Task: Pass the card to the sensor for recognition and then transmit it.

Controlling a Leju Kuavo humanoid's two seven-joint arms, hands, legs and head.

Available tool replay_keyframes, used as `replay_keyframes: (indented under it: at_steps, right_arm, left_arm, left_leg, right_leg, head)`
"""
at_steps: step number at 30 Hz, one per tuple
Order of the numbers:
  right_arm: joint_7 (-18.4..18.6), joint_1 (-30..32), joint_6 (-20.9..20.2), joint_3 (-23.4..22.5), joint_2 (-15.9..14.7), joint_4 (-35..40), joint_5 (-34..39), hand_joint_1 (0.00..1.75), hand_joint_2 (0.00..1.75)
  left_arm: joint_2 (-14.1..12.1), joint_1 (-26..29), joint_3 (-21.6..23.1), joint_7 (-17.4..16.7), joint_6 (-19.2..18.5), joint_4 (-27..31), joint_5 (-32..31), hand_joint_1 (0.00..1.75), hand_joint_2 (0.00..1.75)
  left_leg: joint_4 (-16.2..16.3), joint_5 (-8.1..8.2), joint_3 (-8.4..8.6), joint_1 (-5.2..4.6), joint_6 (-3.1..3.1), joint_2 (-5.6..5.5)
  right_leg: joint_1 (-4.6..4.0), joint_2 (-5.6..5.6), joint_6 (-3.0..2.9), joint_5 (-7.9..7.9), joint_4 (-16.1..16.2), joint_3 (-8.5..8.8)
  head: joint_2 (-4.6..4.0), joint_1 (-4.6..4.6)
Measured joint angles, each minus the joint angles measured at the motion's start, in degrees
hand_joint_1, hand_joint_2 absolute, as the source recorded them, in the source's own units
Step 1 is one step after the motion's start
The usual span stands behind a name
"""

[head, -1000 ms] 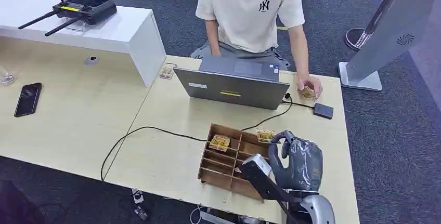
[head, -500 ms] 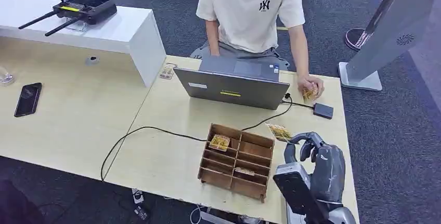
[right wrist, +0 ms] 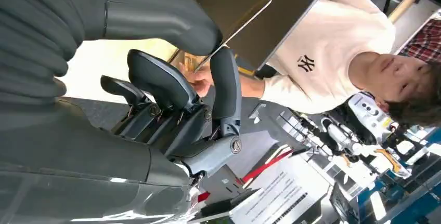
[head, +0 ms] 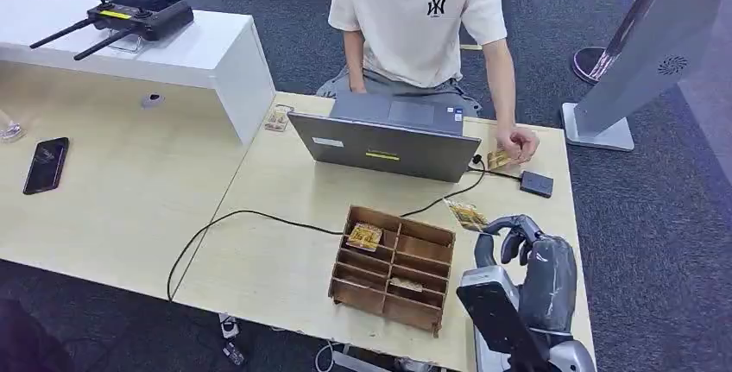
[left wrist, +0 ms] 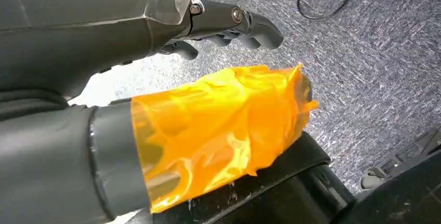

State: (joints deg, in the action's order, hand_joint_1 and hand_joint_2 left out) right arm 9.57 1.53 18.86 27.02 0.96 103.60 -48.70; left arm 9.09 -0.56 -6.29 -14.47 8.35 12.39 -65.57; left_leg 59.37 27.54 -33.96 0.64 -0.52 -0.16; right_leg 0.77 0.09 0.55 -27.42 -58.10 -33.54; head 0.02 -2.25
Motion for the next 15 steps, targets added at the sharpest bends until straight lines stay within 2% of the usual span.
replay_keyframes:
  at_steps: [6, 9, 11, 15]
  right_arm:
    - [0.8, -1.9, -1.2, 0.0, 0.3, -0.6, -0.2, 1.75, 1.75]
    - [3.4, -7.9, -3.1, -0.3, 1.0, -4.4, -1.9, 1.75, 1.75]
    - [7.1, -17.4, -6.2, -1.4, 2.1, -12.4, -4.2, 1.75, 1.75]
    - [9.0, -22.9, -7.3, -1.6, 2.8, -18.2, -5.6, 1.75, 1.75]
  left_arm:
    - [0.0, -0.2, 0.1, 0.0, -0.6, 0.0, -0.6, 0.0, 0.0]
    - [-0.1, -0.8, 0.3, -0.6, -2.0, 0.0, -2.2, 0.0, 0.0]
    - [-0.1, -1.9, 1.7, -1.4, -4.1, 0.0, -4.2, 0.0, 0.0]
    - [-0.1, -2.5, 2.5, -1.8, -4.8, 0.0, -5.0, 0.0, 0.0]
  left_leg:
    - [0.0, 0.0, 0.0, 0.0, 0.0, 0.01]
    - [0.0, -0.05, 0.02, 0.0, -0.01, 0.02]
    - [0.0, -0.1, 0.03, 0.0, -0.02, 0.02]
    - [0.0, -0.1, 0.03, 0.0, -0.02, 0.02]
  right_leg:
    - [0.0, 0.0, 0.0, 0.0, 0.0, 0.0]
    - [0.0, 0.01, -0.01, 0.04, 0.0, 0.03]
    - [0.0, 0.01, -0.03, 0.09, 0.0, 0.04]
    - [0.0, 0.01, -0.04, 0.1, 0.0, 0.03]
  head:
    - [0.0, 0.02]
    - [0.0, 0.0]
    - [0.0, 0.0]
    - [0.0, 0.02]
